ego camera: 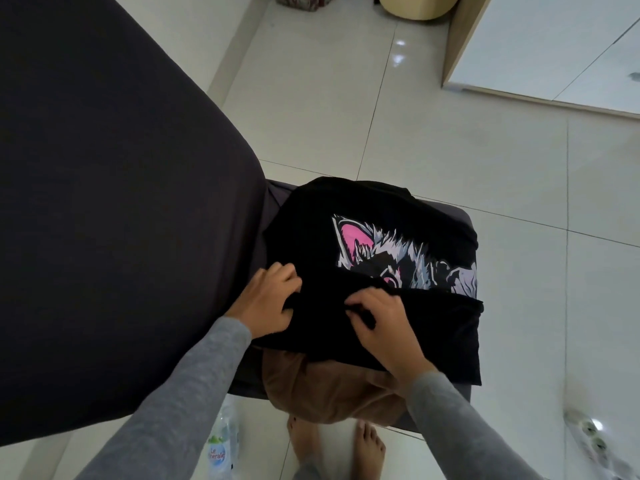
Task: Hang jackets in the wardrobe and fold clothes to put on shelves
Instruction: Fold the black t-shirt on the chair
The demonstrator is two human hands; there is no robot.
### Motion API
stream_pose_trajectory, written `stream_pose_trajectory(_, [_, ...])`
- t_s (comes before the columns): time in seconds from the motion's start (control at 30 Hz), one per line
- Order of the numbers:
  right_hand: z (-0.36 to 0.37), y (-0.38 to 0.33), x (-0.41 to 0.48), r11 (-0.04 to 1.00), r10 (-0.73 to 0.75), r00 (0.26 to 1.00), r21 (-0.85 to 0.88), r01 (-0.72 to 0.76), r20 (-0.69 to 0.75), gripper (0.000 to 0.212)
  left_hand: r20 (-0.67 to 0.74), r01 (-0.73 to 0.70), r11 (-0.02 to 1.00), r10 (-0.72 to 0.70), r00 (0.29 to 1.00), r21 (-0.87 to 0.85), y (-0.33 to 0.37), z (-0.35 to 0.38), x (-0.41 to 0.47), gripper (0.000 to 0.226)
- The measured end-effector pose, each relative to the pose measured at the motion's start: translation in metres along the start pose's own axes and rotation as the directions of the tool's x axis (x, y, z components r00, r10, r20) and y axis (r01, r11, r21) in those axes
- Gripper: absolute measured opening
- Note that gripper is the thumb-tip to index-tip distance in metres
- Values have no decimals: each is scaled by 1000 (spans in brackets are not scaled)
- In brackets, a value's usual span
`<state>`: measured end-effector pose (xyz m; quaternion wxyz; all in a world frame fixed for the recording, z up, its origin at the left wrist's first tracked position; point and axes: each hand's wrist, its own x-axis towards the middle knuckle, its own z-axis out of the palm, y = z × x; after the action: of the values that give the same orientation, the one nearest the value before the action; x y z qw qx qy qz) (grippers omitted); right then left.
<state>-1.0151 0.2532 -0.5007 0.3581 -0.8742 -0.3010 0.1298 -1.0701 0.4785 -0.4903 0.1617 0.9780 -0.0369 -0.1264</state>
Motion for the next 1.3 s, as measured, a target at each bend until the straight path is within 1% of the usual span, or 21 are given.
stream_pose_trajectory(0.03, [2,1,-9,999,4,999,-38,-3,32,9,88,0,1000,2,996,-21,0,3,-6,25])
stream_pose_trajectory(0.07, [2,3,-16,997,14,999,-81,-10,45,17,158,12,1000,-7,987,-28,1,5,-10,32])
stream_pose_trajectory(0.1, [1,6,-21,993,27,999,-112,-23,32,23,164,27,999,-21,986,-34,2,5,-13,40])
stream_pose_trajectory(0.17, [-5,12,-23,987,87,993,-127,-97,-76,26,34,88,993,-85,996,-76,4,-2,-10,48])
stream_pose_trajectory(0.23, [-15,21,-18,968,195,957,-114,-223,-215,23,-109,129,984,-143,984,-124,6,-9,2,46])
stream_pose_trajectory(0.27, [-21,27,-14,951,265,928,-89,-297,-263,19,-131,152,976,-172,976,-155,7,-12,9,43])
stream_pose_trajectory(0.3, [-27,33,-11,930,331,901,-64,-362,-282,17,-113,177,967,-199,973,-181,8,-12,15,42])
stream_pose_trajectory(0.33, [-32,39,-8,907,390,882,-55,-418,-265,19,-63,202,962,-217,974,-186,9,-11,21,43])
stream_pose_trajectory(0.4, [-42,49,-5,864,476,867,-105,-492,-147,25,38,219,968,-216,976,-124,12,-5,29,40])
stream_pose_trajectory(0.43, [-47,54,-4,850,497,863,-152,-504,-89,26,51,217,972,-213,976,-95,13,-1,33,36])
stream_pose_trajectory(0.5, [-54,62,-2,828,509,860,-259,-498,-26,21,6,220,972,-221,975,-84,13,1,37,27])
stream_pose_trajectory(0.6, [-62,67,0,782,534,845,-360,-509,-34,11,-56,258,957,-267,962,-134,11,-8,42,21])
stream_pose_trajectory(0.67, [-64,69,0,771,531,842,-357,-528,-98,11,-59,304,935,-319,946,-183,13,-16,45,21])
stream_pose_trajectory(0.8, [-57,66,1,764,534,824,-308,-567,-191,11,-17,374,913,-382,924,-163,23,-22,53,25])
stream_pose_trajectory(0.87, [-57,70,2,759,551,808,-278,-589,-207,10,11,409,901,-412,911,-147,19,-18,58,25])
stream_pose_trajectory(0.97, [-62,81,-1,732,564,807,-345,-588,-177,19,34,426,902,-425,905,-72,4,-8,60,25])
stream_pose_trajectory(1.03, [-65,86,-5,700,597,784,-369,-612,-169,25,-3,451,893,-451,893,-12,-2,-4,59,25])
stream_pose_trajectory(1.1, [-66,86,-7,685,635,753,-324,-653,-175,26,-96,437,899,-433,896,24,-3,-4,61,26])
stream_pose_trajectory(1.17, [-69,84,-3,686,655,736,-273,-674,-172,24,-185,374,926,-359,915,48,-1,-8,72,24])
stream_pose_trajectory(1.23, [-72,82,5,718,636,753,-226,-658,-168,24,-224,311,949,-294,929,46,7,-14,90,25])
stream_pose_trajectory(1.3, [-78,82,19,753,613,773,-175,-634,-159,30,-217,233,972,-220,951,37,21,-20,114,31])
